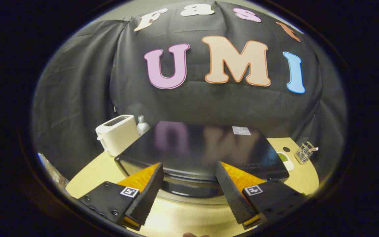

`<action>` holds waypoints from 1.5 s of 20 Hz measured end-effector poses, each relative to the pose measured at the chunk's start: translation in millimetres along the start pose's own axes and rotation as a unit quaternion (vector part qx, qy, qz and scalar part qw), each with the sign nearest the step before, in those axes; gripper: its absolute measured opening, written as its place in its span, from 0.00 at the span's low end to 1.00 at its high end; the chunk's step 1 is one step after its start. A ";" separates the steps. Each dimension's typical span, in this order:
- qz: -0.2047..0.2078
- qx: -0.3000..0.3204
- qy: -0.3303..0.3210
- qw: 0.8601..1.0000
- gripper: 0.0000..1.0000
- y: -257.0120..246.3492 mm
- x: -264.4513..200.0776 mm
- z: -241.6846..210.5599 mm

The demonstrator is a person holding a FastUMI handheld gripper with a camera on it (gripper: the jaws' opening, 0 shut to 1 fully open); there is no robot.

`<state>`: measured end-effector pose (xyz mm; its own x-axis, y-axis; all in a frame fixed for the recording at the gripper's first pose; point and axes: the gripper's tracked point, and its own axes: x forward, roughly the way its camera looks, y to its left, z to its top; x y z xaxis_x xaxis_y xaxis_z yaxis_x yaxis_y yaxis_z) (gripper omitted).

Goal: Open the toaster oven, put the food inside, and close the toaster oven door.

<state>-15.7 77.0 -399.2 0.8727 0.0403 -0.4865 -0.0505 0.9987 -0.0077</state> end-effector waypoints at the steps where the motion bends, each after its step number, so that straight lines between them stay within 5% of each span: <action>1: 0.000 0.002 0.005 1.000 1.00 1.0 -4.6 -2.3; 5: 0.001 0.042 0.024 0.999 1.00 -0.1 -17.8 -15.7; 17: 0.037 0.008 0.121 0.992 0.99 20.2 -85.5 -103.7; 30: 0.065 -0.031 0.213 0.974 1.00 39.8 -90.2 -195.5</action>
<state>-191.4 107.0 -526.5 0.5777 0.1365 -0.8048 -0.1881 0.9816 0.0314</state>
